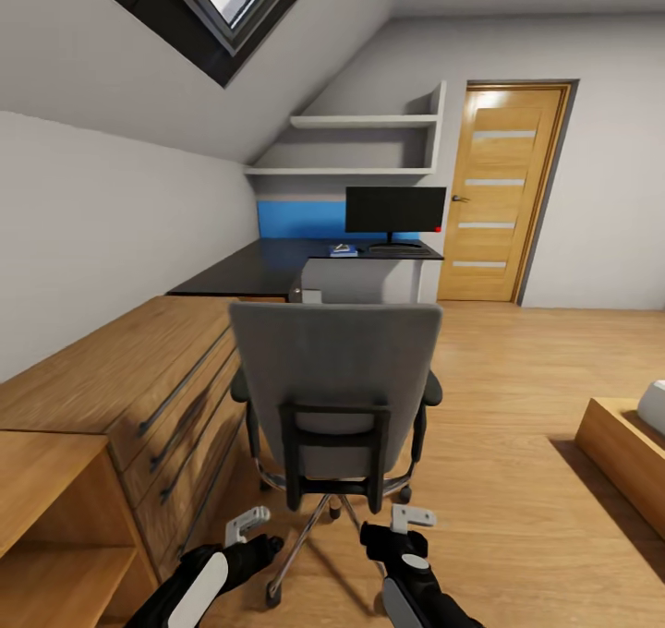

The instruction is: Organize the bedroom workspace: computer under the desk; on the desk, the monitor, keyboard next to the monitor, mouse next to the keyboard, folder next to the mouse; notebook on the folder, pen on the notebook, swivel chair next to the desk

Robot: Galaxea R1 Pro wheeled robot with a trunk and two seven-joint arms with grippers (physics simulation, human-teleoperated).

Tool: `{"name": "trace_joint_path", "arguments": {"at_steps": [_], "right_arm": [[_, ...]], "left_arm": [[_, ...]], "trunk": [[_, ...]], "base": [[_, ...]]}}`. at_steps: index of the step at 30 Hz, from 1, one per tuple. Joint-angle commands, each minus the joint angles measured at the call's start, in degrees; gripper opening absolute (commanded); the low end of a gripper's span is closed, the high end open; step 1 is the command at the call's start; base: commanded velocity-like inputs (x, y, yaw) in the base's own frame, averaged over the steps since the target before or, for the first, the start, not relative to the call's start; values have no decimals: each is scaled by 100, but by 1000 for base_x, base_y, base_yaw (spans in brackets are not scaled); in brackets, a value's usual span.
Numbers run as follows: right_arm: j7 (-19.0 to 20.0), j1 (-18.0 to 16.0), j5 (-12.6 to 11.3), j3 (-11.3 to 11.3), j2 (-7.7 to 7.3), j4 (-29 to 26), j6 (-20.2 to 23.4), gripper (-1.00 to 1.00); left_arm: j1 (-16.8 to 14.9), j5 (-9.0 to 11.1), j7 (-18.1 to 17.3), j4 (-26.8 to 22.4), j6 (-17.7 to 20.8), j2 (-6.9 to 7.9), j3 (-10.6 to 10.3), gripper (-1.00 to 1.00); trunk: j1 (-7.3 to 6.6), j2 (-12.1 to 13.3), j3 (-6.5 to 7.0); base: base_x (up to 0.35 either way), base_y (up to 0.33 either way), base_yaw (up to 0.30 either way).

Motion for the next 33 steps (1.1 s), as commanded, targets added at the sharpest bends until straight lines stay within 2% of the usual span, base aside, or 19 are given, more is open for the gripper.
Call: {"name": "trace_joint_path", "arguments": {"at_steps": [1, 7, 11, 13, 14, 16, 17, 21, 27, 33], "right_arm": [[-41, -6, -30, 16, -2, -4, 20, 100], [-31, -11, -24, 18, 2, 20, 9, 100], [-25, -17, -8, 14, 3, 26, -31, 100], [-24, -23, 49, 13, 4, 29, -145, 100], [-24, -32, 143, 15, 7, 31, -301, 100], [-23, -38, 266, 17, 9, 32, -441, 100], [-23, -41, 392, 15, 10, 33, -535, 100], [-23, -46, 585, 18, 11, 33, -652, 100], [-23, -47, 663, 20, 11, 34, -698, 100], [-23, -48, 677, 21, 12, 34, -702, 100]], "left_arm": [[-3, 60, 60, -12, 7, 8, -32, 100], [-49, 75, 95, -26, 7, -32, -39, 100], [-118, 1, 119, -84, -121, -147, -71, 100], [-159, -130, 124, -97, -320, -183, -79, 100], [-185, -319, 127, -104, -532, -212, -85, 100], [-202, -536, 133, -108, -724, -239, -89, 100], [-214, -734, 139, -112, -873, -261, -88, 100], [-236, -999, 110, -112, -1065, -273, -77, 100], [-239, -1107, 65, -111, -1163, -259, -83, 100], [-240, -1120, 49, -106, -1185, -267, -91, 100]], "trunk": [[-1, -3, -6], [-1, -3, -6], [-1, -3, -6], [-1, -3, -6], [-1, -3, -6], [-1, -3, -6], [-1, -3, -6], [-1, -3, -6], [-1, -3, -6], [-1, -3, -6]], "base": [[0, 54, 0], [0, 22, 0], [0, 5, 0], [0, 2, 0], [0, 1, 0], [0, 0, 0], [0, 0, 0], [0, 0, 0], [0, 0, 0], [0, 0, 0]]}}
